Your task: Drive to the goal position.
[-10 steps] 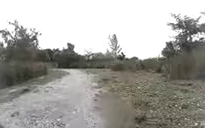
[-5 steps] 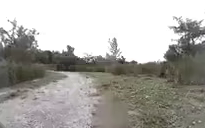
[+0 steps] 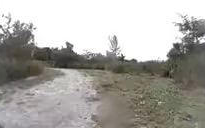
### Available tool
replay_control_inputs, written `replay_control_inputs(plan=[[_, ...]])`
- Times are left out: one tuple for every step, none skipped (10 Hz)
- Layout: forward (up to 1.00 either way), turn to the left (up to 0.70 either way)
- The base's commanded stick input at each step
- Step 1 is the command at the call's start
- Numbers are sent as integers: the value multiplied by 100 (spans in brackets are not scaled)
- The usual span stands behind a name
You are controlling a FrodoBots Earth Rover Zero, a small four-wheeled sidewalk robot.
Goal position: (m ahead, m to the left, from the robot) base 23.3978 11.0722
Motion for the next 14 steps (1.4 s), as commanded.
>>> replay_control_inputs(plan=[[70,35],[70,35],[70,23],[70,0],[70,0],[70,0],[70,0],[70,0],[70,0],[70,0],[70,0],[70,0],[70,0],[70,0]])
